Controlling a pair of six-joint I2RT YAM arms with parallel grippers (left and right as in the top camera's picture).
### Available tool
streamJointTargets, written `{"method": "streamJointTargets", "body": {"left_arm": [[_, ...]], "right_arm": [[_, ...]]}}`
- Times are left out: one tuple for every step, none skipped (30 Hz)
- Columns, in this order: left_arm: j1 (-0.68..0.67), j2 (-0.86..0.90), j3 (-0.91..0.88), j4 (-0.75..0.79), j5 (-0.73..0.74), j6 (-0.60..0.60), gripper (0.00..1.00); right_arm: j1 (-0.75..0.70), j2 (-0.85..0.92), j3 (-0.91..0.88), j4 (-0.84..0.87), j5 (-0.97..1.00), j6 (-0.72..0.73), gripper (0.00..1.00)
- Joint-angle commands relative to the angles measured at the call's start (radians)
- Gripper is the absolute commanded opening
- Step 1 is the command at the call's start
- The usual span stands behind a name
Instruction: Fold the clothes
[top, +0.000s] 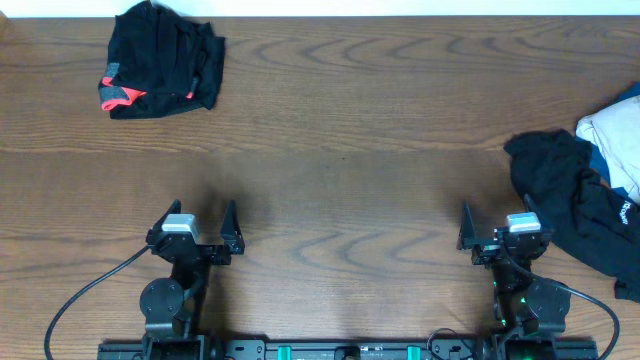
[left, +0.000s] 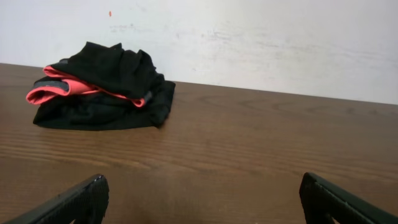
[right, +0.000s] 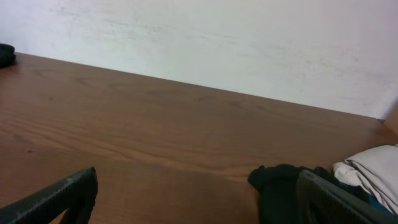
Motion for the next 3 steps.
{"method": "streamJointTargets", "body": {"left_arm": [[-0.005,-0.006,-0.011,-0.043,0.011,-0.008,0.98],[-0.005,-0.006,-0.011,-0.043,0.011,-0.008,0.98],[-0.005,-0.006,-0.011,-0.043,0.011,-0.008,0.98]], "right_arm": [[-0.007,-0.006,-0.002,-0.004,-0.008,-0.007,0.99],[-0.007,-0.006,-0.002,-0.004,-0.007,-0.007,0.99],[-0.007,-0.006,-0.002,-0.004,-0.007,-0.007,0.99]]}}
